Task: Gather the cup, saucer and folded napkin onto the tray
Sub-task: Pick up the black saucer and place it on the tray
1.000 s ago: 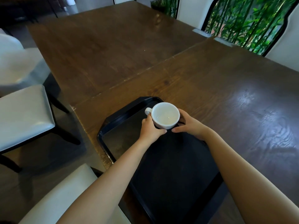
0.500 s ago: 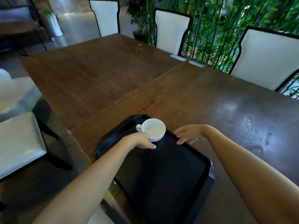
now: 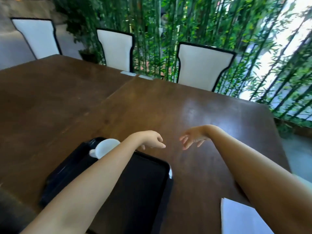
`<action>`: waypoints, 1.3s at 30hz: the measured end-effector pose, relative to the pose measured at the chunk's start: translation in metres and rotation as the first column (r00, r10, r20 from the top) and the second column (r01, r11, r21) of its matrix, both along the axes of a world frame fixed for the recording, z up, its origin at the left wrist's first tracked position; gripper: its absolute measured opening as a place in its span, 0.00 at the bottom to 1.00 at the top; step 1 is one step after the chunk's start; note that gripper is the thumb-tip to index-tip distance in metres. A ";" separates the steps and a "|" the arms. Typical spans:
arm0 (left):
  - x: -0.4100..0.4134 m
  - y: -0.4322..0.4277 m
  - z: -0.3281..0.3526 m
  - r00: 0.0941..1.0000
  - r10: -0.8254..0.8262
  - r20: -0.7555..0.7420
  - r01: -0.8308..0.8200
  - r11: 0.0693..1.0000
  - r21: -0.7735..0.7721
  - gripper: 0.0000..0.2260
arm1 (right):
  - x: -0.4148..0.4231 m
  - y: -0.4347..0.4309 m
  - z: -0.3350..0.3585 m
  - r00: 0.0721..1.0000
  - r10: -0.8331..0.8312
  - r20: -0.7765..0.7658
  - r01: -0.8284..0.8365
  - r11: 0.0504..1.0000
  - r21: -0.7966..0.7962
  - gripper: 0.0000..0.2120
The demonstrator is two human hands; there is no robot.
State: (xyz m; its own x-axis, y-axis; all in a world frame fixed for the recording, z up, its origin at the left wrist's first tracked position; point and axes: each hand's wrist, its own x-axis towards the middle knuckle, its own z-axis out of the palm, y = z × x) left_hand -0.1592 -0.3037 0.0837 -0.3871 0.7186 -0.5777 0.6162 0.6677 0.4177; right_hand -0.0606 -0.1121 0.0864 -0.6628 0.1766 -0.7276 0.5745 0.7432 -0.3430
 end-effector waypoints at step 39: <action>0.205 0.286 -0.042 0.906 -0.395 -0.152 0.408 0.910 0.071 0.25 | 0.303 0.199 -0.057 0.837 -0.530 -0.136 0.543 0.836 0.082 0.35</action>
State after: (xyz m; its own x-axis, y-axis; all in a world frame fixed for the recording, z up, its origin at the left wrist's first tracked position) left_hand 0.0455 -0.0173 0.0413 -0.1210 0.8800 -0.4593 0.8771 0.3115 0.3656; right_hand 0.2421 0.0871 0.0294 -0.5102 0.6027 -0.6135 0.8600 0.3655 -0.3561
